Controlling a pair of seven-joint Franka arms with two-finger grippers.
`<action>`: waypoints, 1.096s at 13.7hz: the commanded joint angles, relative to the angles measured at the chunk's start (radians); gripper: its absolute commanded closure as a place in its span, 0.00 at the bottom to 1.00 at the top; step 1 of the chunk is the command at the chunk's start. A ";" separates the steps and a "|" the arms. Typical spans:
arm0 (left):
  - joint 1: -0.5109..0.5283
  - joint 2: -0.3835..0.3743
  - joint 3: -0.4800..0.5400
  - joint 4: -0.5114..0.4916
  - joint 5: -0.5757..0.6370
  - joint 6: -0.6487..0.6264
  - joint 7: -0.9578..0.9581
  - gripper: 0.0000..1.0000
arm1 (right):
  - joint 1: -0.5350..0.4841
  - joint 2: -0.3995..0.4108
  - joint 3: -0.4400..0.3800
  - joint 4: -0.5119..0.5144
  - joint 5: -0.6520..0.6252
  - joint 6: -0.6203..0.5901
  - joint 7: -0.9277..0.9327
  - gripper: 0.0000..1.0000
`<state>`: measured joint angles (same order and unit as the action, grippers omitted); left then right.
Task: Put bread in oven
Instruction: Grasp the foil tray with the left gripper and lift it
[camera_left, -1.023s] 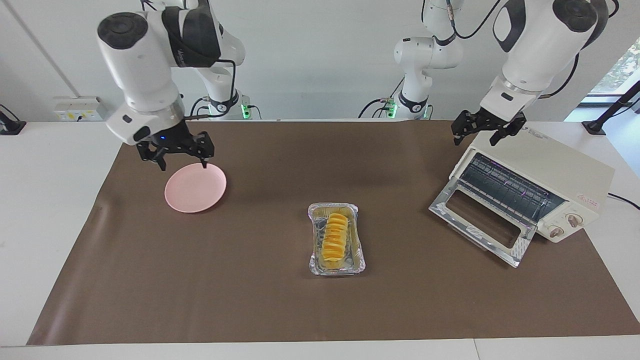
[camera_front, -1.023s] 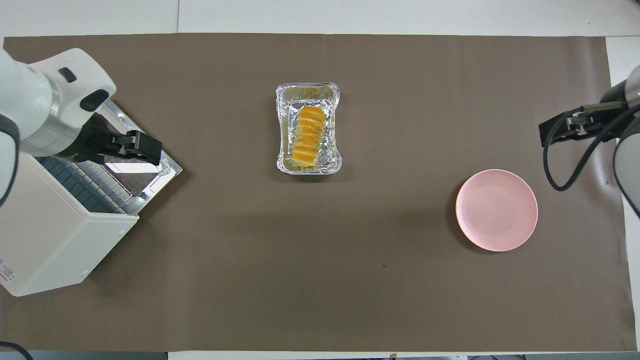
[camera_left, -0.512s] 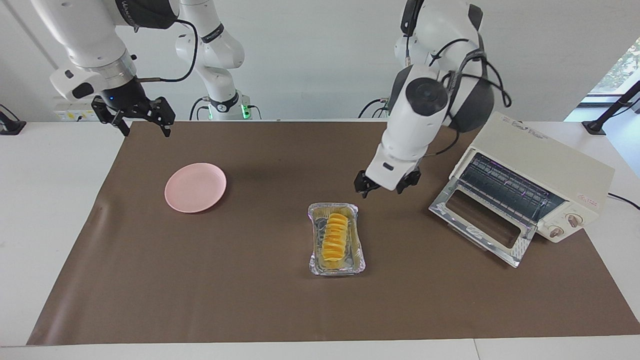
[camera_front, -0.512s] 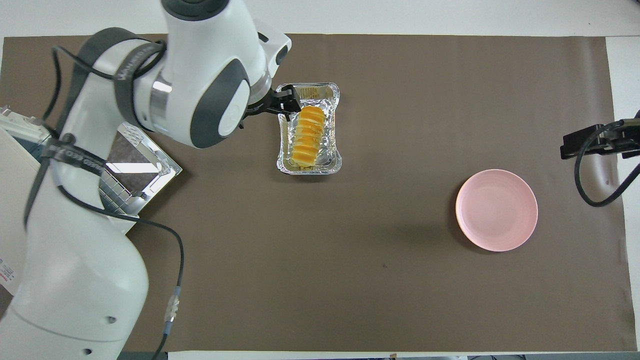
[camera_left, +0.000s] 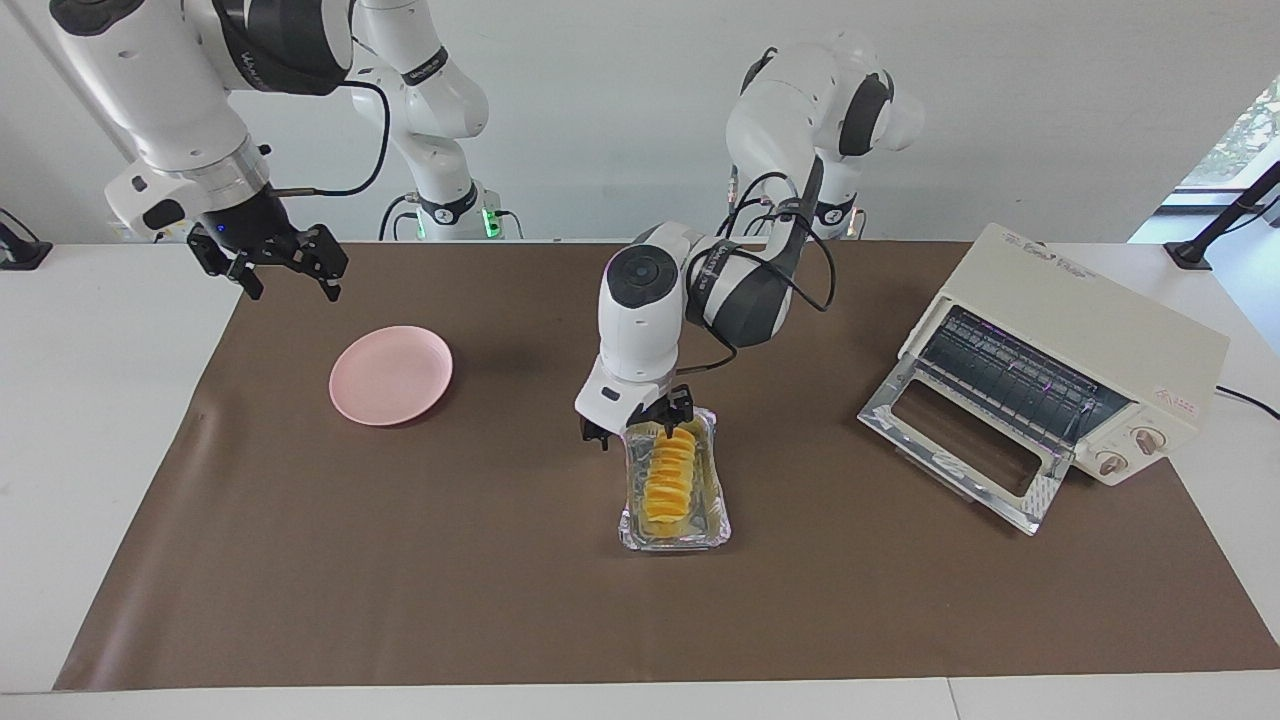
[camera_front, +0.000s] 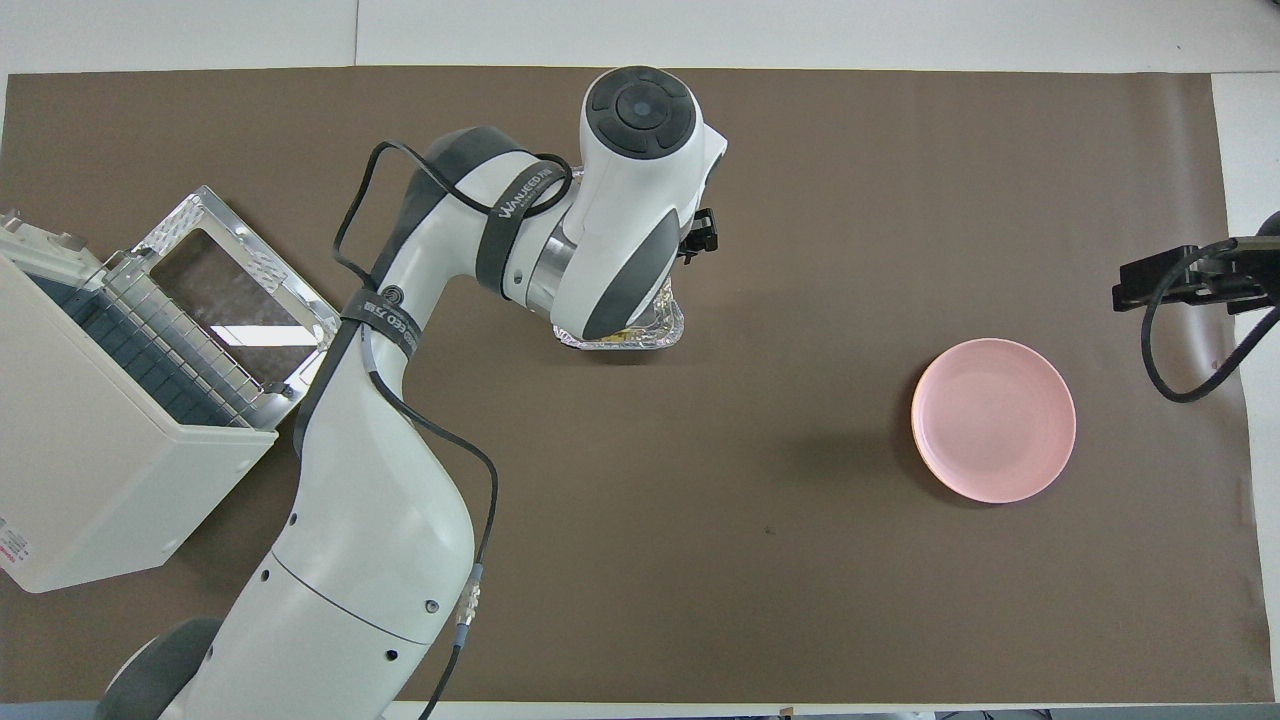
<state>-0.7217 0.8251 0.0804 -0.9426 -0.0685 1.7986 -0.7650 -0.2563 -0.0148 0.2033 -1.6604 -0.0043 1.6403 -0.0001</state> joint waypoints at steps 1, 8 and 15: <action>-0.027 0.052 0.021 0.004 -0.014 0.073 -0.016 0.00 | -0.017 -0.019 0.008 -0.021 0.018 -0.007 0.003 0.00; -0.045 0.069 0.021 -0.044 -0.014 0.120 -0.045 0.00 | 0.176 -0.011 -0.184 -0.013 0.018 -0.007 0.009 0.00; -0.071 0.088 0.019 -0.047 -0.017 0.143 -0.140 0.31 | 0.158 -0.013 -0.202 -0.018 0.010 -0.010 0.006 0.00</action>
<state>-0.7805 0.9066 0.0802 -0.9796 -0.0686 1.9130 -0.8800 -0.0646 -0.0147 -0.0265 -1.6616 -0.0036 1.6383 0.0001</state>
